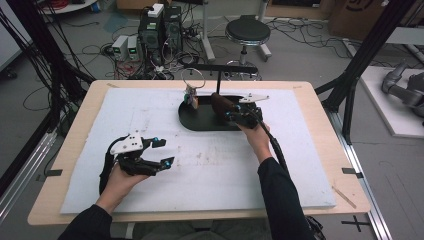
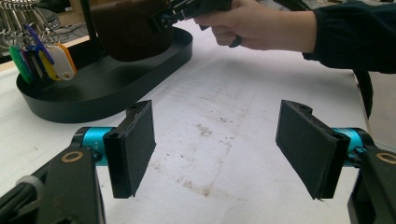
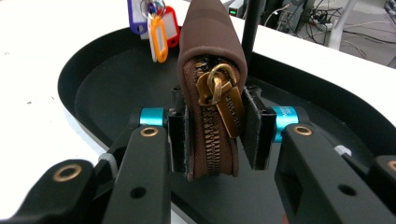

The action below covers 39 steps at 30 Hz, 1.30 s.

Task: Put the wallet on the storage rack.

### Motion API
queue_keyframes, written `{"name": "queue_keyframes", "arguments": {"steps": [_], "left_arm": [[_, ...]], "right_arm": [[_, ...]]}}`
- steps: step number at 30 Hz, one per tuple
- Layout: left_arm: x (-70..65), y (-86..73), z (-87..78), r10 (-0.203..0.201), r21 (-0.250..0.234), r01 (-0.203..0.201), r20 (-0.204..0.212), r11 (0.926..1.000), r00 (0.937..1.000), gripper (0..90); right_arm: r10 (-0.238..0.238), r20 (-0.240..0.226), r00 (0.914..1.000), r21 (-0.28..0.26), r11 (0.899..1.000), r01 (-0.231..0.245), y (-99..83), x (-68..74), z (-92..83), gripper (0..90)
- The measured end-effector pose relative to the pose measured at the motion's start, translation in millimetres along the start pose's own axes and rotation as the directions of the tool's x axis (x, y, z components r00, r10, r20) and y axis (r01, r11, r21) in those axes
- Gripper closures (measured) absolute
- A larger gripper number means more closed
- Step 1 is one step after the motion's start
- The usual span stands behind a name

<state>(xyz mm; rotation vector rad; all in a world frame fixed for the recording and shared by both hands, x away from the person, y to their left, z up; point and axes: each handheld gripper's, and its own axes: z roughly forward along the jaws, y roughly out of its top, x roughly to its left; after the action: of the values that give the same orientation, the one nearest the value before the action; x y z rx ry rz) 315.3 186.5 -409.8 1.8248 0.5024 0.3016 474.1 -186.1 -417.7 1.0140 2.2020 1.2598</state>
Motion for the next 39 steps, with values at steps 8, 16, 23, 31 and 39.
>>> {"name": "queue_keyframes", "arguments": {"steps": [8,16,23,31,39], "left_arm": [[0.1,-0.5,-0.5,0.003,-0.001,-0.003,0.008,1.0000,1.0000,28.2],[-0.4,-0.3,0.1,0.002,0.003,-0.002,0.008,1.0000,1.0000,28.2],[1.0,-0.3,1.5,0.001,0.004,-0.001,0.005,1.0000,1.0000,28.2],[3.3,-0.2,3.8,-0.001,0.008,0.001,0.001,1.0000,1.0000,28.2],[5.1,-0.7,6.2,0.005,0.018,-0.005,-0.002,0.9998,1.0000,28.2]], "right_arm": [[0.003,0.009,1.0000,0.010,1.000,-0.003,-5.0,3.3,9.2,67.0],[0.003,0.010,0.9999,0.047,0.999,-0.003,-5.0,0.8,5.4,60.5],[-0.001,0.035,0.9994,0.046,0.999,0.000,0.1,0.9,-5.6,39.5],[-0.008,0.008,0.9999,-0.008,1.000,0.008,10.2,-1.8,-45.0,30.3],[-0.017,-0.039,0.9991,-0.058,0.998,0.014,3.5,-2.4,-97.6,28.1]]}}
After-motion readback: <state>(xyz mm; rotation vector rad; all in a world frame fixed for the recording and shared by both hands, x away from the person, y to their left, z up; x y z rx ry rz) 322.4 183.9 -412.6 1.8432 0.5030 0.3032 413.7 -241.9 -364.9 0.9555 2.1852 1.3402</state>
